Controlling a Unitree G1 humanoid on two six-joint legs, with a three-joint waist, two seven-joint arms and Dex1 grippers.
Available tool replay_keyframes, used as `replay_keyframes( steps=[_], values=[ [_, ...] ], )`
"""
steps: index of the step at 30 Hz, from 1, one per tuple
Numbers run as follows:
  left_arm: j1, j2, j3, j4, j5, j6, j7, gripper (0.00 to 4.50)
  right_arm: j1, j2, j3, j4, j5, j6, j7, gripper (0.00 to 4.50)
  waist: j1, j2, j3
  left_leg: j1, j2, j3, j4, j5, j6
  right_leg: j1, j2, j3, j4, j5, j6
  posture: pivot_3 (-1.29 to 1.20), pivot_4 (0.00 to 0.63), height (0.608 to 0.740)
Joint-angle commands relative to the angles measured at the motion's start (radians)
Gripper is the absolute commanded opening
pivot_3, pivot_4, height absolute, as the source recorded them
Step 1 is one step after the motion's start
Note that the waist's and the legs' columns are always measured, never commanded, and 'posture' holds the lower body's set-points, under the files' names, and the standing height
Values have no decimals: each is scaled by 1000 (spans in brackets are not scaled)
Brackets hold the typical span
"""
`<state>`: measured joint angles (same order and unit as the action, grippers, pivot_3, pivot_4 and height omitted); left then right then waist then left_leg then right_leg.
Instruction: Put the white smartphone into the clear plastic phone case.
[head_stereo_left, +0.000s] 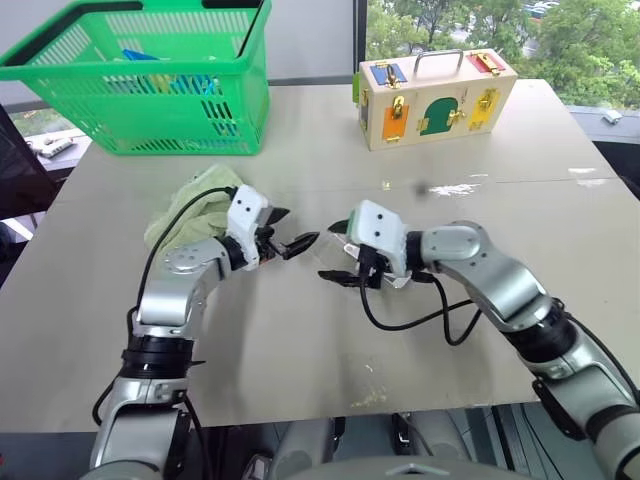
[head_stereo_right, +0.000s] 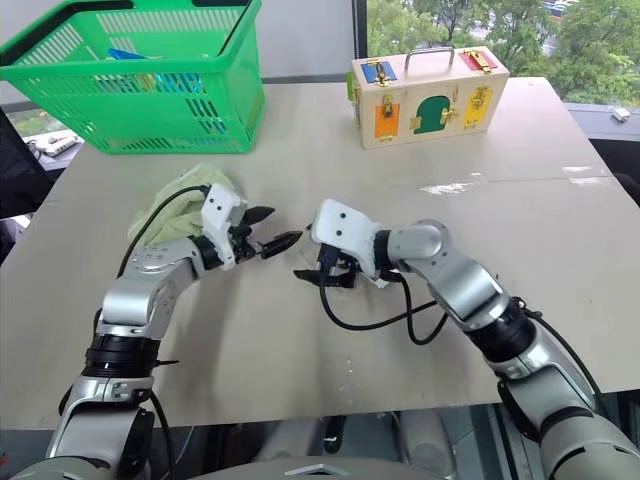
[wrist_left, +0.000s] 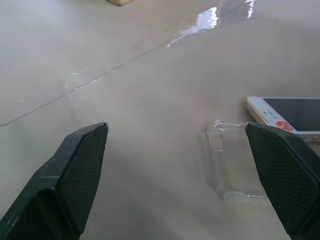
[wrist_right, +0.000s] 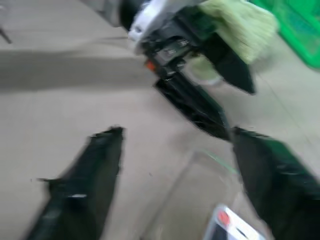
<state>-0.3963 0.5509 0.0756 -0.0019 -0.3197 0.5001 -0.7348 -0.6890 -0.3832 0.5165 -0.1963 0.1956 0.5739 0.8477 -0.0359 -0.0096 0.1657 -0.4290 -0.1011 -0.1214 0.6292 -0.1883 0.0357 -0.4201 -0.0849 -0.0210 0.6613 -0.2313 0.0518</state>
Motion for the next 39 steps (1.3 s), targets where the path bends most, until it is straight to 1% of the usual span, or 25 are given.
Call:
replay_keyframes(
  steps=[1, 4, 5, 9, 14, 21, 26, 32, 35, 37, 39],
  values=[
    [29, 15, 58, -89, -34, 43, 35, 4500, 10, -3, 17, 0, 5, -27, 67, 1720, 1, 0, 0, 0, 0, 0, 0, 0, 0, 0, 0, 0, 0, 0, 0, 0, 150, 740],
    [43, 15, 74, -97, -38, 52, 51, 4500, 34, -28, 46, -7, -5, -1, 107, 433, 5, 0, 0, 0, 0, 0, 0, 0, 0, 0, 0, 1, 0, 0, 0, 0, 150, 740],
    [46, 13, 76, -90, -37, 47, 53, 4500, 41, -47, 65, -4, -21, -4, 127, 96, 7, 0, 0, 0, 0, 0, 0, 0, 0, 0, 0, 1, 0, 0, 0, 0, 150, 740],
    [56, 4, 73, -69, -34, 27, 57, 4500, 70, -141, 123, 0, -88, -13, 181, 96, 18, 0, 0, 0, 0, 0, 1, 0, 0, 0, 0, 0, 0, 0, 0, 0, 150, 740],
    [49, -8, 65, -20, -27, -11, 52, 4500, 78, -204, 130, 3, -155, 3, 179, 96, 23, 0, 0, 0, 0, 0, 1, 0, 0, 1, 0, 1, 0, 0, 0, 0, 150, 740],
    [50, -15, 62, 33, -24, -66, 37, 4500, 99, -282, 96, -29, -226, 38, 145, 96, 39, 0, 0, 0, -1, 0, 4, -2, 3, 2, -1, 0, -1, 0, 0, 0, 150, 740],
    [50, -37, 52, 47, -19, -94, 39, 4500, 113, -335, 54, -36, -256, 54, 121, 96, 55, -1, 0, 1, -1, 0, 5, -3, 4, 3, -1, -1, 0, 0, 0, 0, 150, 740],
    [43, -51, 35, 43, -21, -102, 31, 4500, 109, -348, 20, 7, -284, 43, 94, 96, 51, -1, -1, 2, 0, -1, 5, -3, 4, 5, -1, -2, 0, 0, 0, 0, 150, 740],
    [36, -51, 35, 53, -20, -107, 27, 4500, 123, -339, -25, -48, -204, 90, 135, 96, 53, -1, -1, 2, 0, -1, 5, -3, 4, 5, -1, -2, 0, 0, 0, 0, 150, 740],
    [30, -51, 37, 67, -17, -114, 24, 4500, 144, -312, -89, -145, -71, 172, 187, 96, 55, -1, -1, 1, 0, -1, 6, -3, 4, 5, -1, -3, -1, 0, 0, 0, 150, 740],
    [25, -50, 38, 76, -17, -118, 23, 4500, 151, -271, -133, -211, 17, 230, 199, 96, 51, -1, 0, 0, 0, -2, 6, -3, 4, 5, -1, -3, -1, 0, 0, 0, 150, 740]
  ],
)
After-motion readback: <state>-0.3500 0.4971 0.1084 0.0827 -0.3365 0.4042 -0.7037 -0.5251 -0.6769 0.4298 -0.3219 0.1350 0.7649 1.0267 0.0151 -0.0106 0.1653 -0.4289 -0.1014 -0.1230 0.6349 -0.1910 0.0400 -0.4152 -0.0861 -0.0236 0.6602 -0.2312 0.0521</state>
